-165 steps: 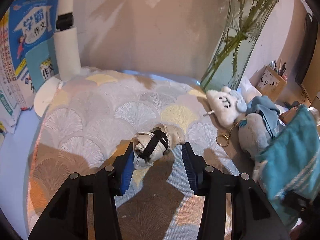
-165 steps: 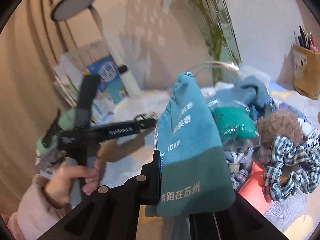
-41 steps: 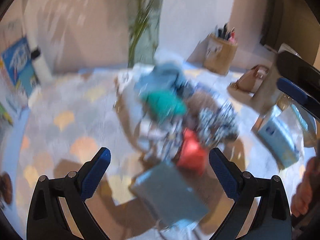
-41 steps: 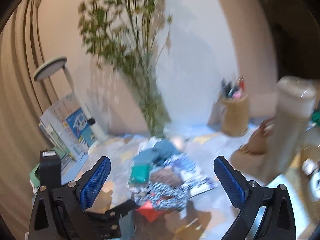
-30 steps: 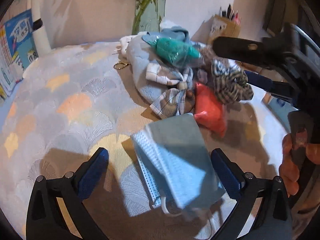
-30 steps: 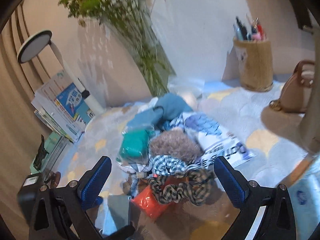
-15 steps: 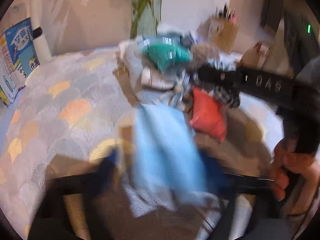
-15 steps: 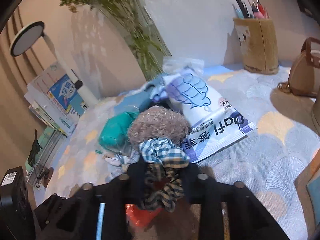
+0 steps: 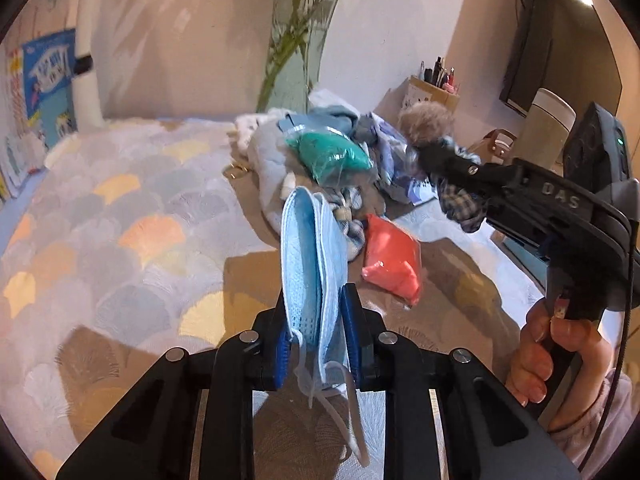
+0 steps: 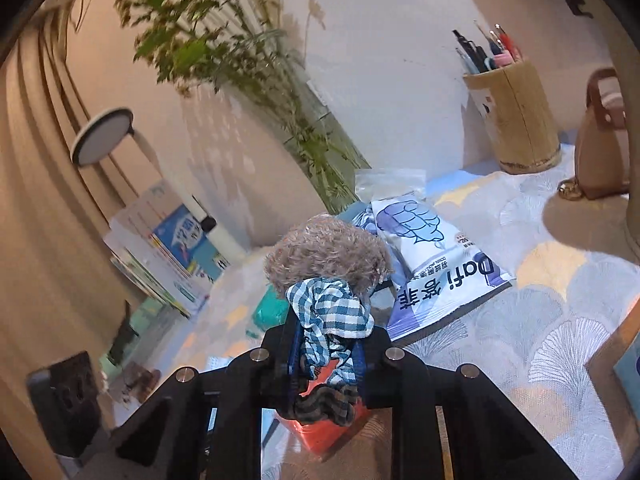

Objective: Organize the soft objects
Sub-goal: 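Grasp the light blue face mask with the left tool while the right tool grasps the gingham scrunchie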

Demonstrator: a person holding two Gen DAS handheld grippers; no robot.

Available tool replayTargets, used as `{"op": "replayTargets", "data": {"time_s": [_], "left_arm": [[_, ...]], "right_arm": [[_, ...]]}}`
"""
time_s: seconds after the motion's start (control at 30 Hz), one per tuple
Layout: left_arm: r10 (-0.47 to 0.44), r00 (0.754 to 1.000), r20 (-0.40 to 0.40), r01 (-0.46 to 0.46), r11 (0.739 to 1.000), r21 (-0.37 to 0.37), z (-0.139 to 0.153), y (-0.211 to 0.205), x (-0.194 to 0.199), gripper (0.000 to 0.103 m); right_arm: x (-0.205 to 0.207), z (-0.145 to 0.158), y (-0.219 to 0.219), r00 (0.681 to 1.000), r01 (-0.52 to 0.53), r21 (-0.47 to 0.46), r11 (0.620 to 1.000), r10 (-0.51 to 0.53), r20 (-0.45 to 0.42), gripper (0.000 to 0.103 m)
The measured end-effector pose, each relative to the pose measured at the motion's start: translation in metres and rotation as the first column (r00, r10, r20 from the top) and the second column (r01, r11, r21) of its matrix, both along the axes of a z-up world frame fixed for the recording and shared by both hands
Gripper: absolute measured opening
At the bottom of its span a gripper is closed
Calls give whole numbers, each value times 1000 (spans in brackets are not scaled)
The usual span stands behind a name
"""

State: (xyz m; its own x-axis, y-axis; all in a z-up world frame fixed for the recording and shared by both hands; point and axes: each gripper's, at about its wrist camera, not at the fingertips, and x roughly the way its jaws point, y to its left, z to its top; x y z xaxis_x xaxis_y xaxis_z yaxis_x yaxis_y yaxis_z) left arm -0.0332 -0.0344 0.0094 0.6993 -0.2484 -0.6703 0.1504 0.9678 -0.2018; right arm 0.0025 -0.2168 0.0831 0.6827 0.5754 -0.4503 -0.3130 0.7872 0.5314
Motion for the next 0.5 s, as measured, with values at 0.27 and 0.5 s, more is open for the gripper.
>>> {"op": "replayTargets", "data": {"time_s": [0.27, 0.5], "left_arm": [[-23, 997, -76, 15, 995, -100, -12, 0, 28, 12], [5, 999, 47, -1, 997, -71, 3, -3, 10, 9]], "right_arm": [[-6, 5, 2, 999, -23, 8, 1000, 23, 24, 21], [-13, 7, -2, 999, -7, 23, 1000, 6, 49, 21]]}}
